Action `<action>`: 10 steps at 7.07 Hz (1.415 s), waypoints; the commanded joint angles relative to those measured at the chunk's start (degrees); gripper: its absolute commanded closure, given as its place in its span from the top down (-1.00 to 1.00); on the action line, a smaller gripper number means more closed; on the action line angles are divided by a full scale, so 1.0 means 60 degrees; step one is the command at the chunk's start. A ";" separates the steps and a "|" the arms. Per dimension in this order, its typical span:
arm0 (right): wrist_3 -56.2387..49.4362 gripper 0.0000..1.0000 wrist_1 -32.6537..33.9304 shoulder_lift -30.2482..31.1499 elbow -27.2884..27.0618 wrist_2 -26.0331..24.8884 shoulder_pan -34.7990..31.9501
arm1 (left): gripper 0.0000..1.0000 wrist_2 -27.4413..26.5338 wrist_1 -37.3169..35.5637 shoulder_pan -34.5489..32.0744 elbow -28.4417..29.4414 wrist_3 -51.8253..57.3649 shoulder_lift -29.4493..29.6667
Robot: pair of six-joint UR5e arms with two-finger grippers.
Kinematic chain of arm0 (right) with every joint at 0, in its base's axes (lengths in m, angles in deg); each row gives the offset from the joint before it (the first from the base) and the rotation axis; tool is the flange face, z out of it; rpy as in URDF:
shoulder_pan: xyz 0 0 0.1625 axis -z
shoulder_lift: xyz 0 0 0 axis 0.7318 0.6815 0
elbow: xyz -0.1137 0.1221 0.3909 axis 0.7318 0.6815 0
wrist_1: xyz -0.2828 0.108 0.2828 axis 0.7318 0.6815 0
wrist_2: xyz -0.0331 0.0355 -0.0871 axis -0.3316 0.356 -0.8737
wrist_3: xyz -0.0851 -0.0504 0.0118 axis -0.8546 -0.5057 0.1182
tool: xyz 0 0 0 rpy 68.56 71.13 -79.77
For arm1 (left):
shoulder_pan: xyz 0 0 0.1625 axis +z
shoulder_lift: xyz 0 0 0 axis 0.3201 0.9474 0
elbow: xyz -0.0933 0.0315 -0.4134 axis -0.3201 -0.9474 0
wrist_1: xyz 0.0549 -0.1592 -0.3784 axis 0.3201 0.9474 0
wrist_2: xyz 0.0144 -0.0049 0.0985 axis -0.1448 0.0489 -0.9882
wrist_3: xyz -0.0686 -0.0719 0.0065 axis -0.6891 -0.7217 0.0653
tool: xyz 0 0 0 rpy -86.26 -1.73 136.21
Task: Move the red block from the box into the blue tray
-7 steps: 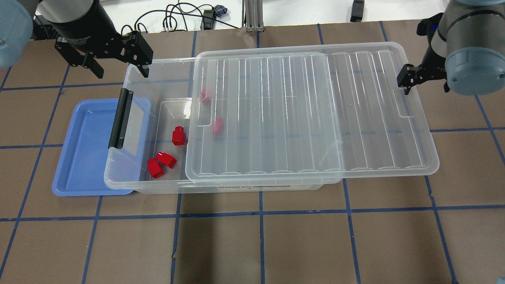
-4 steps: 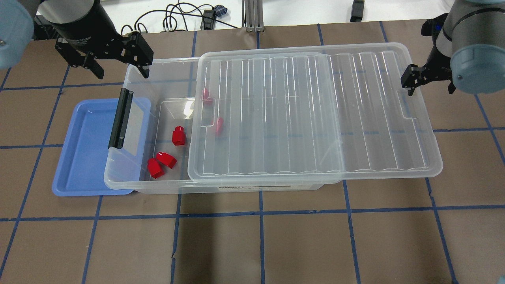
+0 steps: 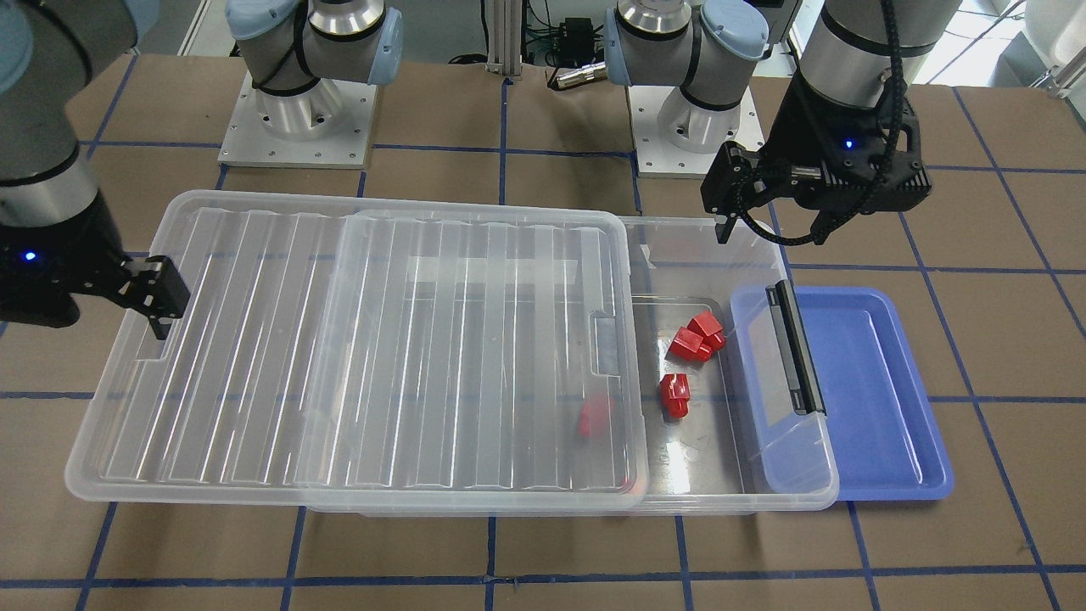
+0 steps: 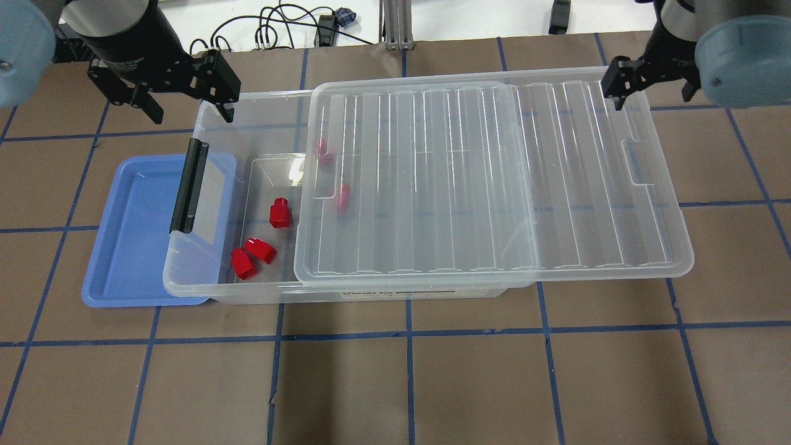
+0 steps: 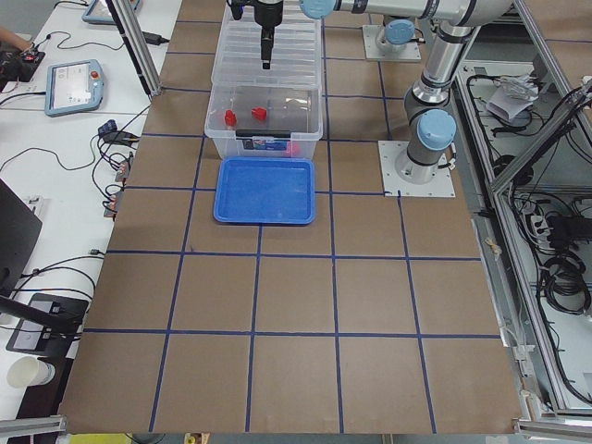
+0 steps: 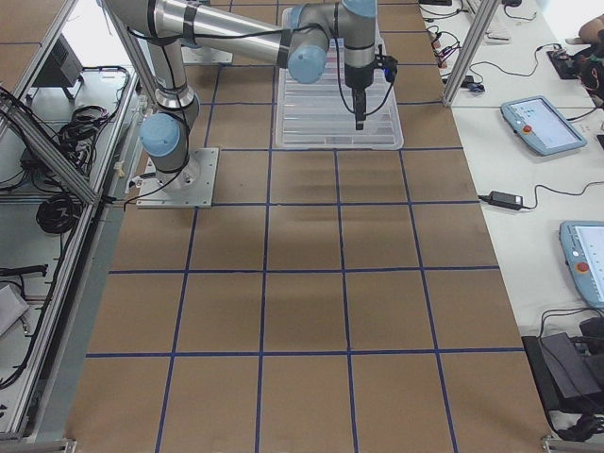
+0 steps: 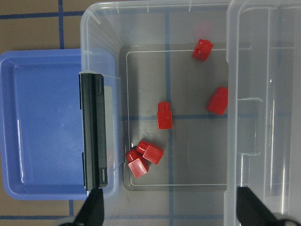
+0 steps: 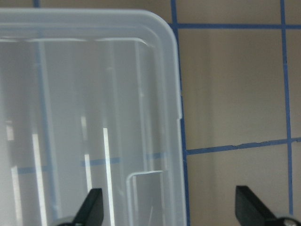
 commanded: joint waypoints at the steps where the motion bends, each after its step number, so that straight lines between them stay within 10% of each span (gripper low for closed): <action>1: 0.1224 1.00 -0.1077 0.0317 0.0854 0.1182 -0.1441 | 1.00 0.0091 0.0000 -0.0029 -0.0126 -0.0130 0.0045; 10: 0.3193 1.00 -0.2756 0.0640 0.0578 0.1692 -0.1356 | 1.00 0.0414 -0.3611 0.0074 -0.2805 -0.1713 0.2167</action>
